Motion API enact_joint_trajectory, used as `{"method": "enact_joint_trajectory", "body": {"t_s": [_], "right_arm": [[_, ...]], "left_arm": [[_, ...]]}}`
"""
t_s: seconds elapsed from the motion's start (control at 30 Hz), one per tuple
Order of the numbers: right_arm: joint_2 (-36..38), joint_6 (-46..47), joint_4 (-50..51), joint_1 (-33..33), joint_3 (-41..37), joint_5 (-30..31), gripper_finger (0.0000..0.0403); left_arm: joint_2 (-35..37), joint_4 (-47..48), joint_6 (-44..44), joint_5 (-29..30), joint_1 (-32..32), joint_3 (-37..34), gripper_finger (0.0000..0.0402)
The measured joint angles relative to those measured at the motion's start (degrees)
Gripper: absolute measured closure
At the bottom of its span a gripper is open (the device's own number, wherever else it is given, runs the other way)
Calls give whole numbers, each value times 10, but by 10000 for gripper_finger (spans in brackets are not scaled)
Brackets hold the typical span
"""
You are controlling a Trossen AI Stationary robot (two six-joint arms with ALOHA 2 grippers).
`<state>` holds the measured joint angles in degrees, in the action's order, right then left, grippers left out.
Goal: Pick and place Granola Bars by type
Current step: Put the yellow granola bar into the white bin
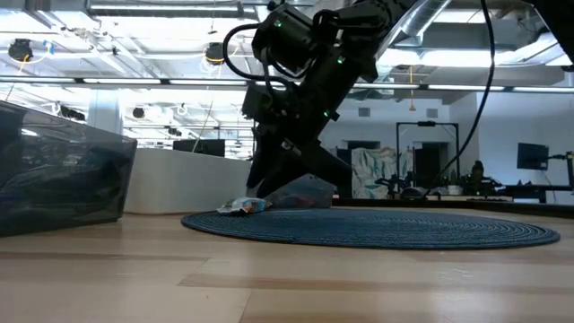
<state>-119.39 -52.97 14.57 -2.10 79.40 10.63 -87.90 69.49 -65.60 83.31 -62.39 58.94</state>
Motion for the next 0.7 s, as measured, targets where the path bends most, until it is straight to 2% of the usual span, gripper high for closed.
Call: {"method": "enact_joint_trajectory", "body": {"t_s": [0.7], "right_arm": [[0, 36, -17, 0, 14, 2, 300]], "left_arm": [[0, 0, 0, 0, 0, 0, 276]]}}
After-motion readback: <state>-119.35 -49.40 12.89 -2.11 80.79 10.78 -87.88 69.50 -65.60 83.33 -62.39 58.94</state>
